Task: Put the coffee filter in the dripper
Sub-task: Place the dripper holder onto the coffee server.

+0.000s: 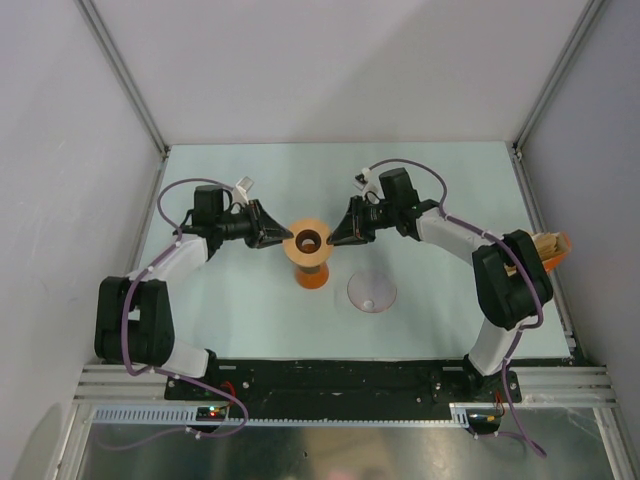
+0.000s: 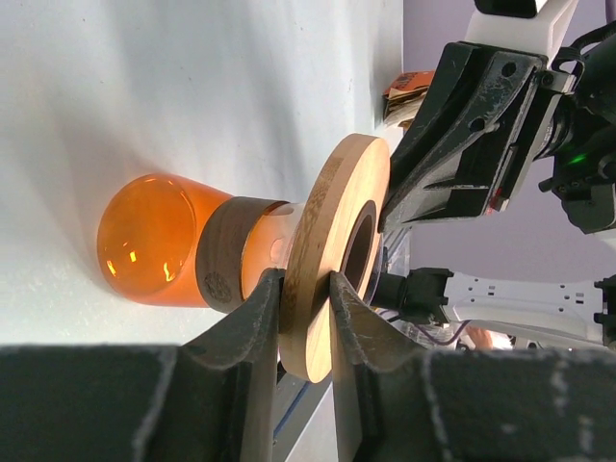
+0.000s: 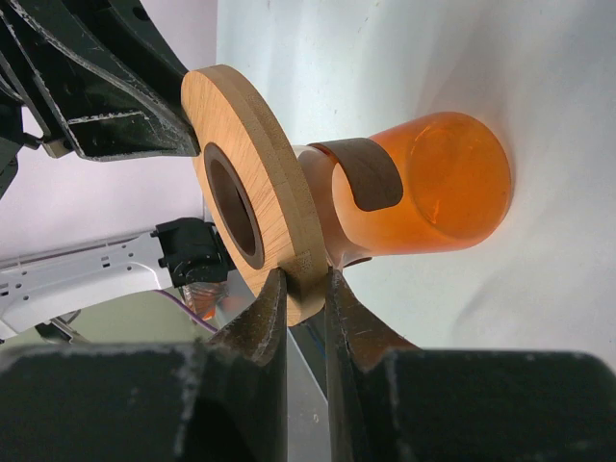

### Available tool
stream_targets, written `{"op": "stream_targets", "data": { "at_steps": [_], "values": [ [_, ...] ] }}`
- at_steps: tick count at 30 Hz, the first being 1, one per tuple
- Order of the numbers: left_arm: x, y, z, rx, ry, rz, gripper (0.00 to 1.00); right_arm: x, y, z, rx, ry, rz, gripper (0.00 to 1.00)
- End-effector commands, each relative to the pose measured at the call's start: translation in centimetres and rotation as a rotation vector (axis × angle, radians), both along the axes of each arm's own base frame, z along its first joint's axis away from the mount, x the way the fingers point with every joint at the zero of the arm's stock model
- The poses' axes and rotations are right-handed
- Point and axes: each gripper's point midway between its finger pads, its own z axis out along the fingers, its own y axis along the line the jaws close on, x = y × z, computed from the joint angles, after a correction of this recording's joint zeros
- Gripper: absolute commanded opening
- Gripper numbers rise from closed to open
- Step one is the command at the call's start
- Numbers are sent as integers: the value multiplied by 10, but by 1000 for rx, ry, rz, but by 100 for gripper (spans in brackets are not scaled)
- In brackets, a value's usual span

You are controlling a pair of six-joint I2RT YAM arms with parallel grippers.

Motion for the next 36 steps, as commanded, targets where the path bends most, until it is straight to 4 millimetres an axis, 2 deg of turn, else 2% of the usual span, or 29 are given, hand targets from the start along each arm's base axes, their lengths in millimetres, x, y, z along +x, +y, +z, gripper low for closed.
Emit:
{"op": "stream_targets", "data": {
  "at_steps": [1,3,7,11,15,22,25,27,29,32,36],
  "values": [
    [1,-2,-1,5,-15,-20,27,12,5,4,-5,-59,2,13],
    [0,-1,-5,8,-5,-19,29,12,4,2,-10,-57,3,14],
    [-2,-1,-11,15,4,-18,38,12,2,-1,-24,-54,1,21],
    [-1,-1,-12,17,4,-20,47,12,0,-1,-30,-52,-3,32],
    [-3,-1,-12,19,3,-25,51,12,1,3,-23,-55,-7,42],
    [-3,0,-3,29,-39,-40,61,11,0,16,0,-75,-2,67],
    [0,3,8,38,-83,-31,74,9,0,29,29,-101,8,75],
    [3,9,18,50,-126,-9,83,10,-2,40,46,-133,12,79],
    [10,23,28,70,-171,41,95,12,-7,53,55,-181,16,83],
    [17,47,47,120,-267,101,99,17,-18,75,56,-273,11,90],
    [19,79,75,328,-466,118,100,27,-43,105,22,-430,-10,96]
  ]
}}
